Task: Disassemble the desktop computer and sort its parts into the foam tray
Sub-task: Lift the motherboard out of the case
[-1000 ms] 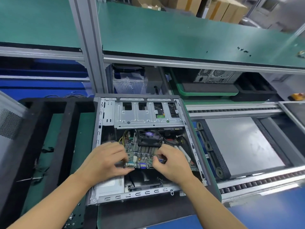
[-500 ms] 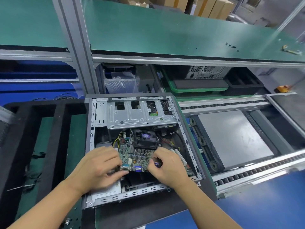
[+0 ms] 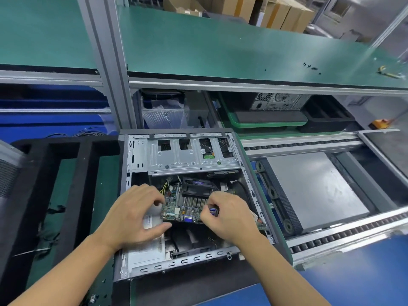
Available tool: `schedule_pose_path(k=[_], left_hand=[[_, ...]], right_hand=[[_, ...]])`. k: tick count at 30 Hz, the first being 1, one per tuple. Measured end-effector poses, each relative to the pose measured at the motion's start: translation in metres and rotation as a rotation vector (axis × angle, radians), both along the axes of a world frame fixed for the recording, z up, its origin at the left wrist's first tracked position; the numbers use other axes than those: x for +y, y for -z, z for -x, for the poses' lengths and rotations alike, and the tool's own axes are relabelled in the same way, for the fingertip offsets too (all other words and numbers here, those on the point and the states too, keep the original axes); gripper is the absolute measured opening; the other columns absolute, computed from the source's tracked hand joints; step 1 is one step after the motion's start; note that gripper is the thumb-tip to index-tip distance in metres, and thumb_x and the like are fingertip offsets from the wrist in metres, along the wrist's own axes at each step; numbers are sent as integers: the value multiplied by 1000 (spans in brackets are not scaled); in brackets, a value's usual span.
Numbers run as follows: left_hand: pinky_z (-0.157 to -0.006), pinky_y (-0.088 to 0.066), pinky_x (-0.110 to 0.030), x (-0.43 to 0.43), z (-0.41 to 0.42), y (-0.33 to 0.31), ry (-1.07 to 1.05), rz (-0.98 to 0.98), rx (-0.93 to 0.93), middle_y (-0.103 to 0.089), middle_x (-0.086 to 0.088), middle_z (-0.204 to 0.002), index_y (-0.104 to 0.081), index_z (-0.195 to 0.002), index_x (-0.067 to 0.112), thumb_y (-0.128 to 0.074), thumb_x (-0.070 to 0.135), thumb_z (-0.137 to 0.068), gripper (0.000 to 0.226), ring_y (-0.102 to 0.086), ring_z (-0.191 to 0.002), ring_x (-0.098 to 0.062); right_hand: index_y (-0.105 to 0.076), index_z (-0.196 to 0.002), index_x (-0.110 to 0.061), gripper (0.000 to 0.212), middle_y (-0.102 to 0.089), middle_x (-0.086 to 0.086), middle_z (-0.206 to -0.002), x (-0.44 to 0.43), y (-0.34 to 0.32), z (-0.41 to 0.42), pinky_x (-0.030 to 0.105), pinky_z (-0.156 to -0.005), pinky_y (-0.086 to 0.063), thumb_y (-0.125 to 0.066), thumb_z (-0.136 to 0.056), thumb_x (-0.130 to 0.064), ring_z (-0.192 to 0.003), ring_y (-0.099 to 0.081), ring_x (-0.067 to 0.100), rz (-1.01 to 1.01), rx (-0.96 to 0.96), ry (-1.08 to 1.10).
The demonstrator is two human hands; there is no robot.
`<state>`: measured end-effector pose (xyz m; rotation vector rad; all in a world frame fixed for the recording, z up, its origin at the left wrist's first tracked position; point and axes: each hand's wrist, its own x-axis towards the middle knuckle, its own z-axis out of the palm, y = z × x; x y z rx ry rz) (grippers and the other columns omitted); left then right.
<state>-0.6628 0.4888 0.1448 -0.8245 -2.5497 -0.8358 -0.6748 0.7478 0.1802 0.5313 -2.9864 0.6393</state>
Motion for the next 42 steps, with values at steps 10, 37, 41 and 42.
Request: schedule_pose_path(k=[10,37,41,42], left_hand=[[-80,-47,-34,11,9,2,-225,-276,-413,-59,15,-92,-57,-94,31,-25,44,-100,36,-57,-94,-8],[-101,-37,-55,6,19,5,-834,-160,-467,-37,-13,-139,-46,-133,6,-68,19,-80,58,-39,-125,-36],[-106,-32,-53,6,20,2,-785,-139,-462,-34,-11,-144,-43,-138,9,-64,21,-84,58,-33,-132,-35],[-106,-31,-53,9,18,1,-751,-130,-422,-35,-10,-143,-45,-136,11,-63,21,-85,55,-33,-132,-34]], right_hand=[[-60,-72,-20,48,-61,-5,-69,-5,-11,19,30,-56,-43,-31,-75,-58,-65,-54,16,-105,16,8],[-27,-53,-19,40,-21,-5,-47,4,-157,11,30,-50,-17,-49,-79,-39,-48,-18,11,162,25,213],[-28,-52,-19,38,-21,-7,-47,9,-174,2,23,-43,-16,-47,-78,-39,-46,-19,11,227,98,242],[-29,-51,-19,38,-21,-8,-47,12,-179,0,21,-41,-15,-47,-78,-38,-45,-19,10,249,118,247]])
